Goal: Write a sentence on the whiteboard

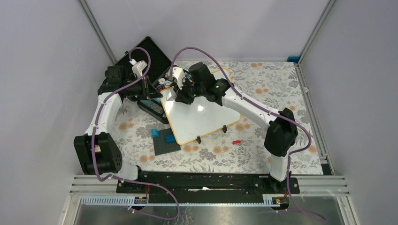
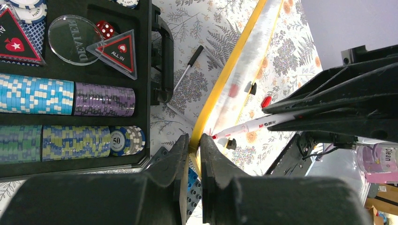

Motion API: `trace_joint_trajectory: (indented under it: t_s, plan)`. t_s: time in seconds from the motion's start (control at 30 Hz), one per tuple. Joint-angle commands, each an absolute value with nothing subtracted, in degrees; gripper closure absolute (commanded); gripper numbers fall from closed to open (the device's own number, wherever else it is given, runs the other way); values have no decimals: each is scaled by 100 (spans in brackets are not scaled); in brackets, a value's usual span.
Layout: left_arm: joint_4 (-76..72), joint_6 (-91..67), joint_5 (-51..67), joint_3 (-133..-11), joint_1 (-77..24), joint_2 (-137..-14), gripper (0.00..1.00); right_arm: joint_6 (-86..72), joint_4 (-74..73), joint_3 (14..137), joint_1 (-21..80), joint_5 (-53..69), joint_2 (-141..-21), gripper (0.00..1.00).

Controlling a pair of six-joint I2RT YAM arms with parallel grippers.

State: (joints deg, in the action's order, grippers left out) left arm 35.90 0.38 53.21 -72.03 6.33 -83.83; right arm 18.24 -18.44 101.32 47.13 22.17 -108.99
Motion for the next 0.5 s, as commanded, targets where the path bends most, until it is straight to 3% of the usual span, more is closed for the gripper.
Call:
trace_joint_trajectory:
  t_s: [0.0, 0.47]
  plan:
    - [3340, 97, 5417, -7359, 651, -8253, 100, 1951, -1777, 9898, 4772, 2126, -10661, 100]
    - [3344, 97, 5416, -7356, 650, -8242, 100, 1864, -1777, 9731, 4860, 2230, -10365, 100]
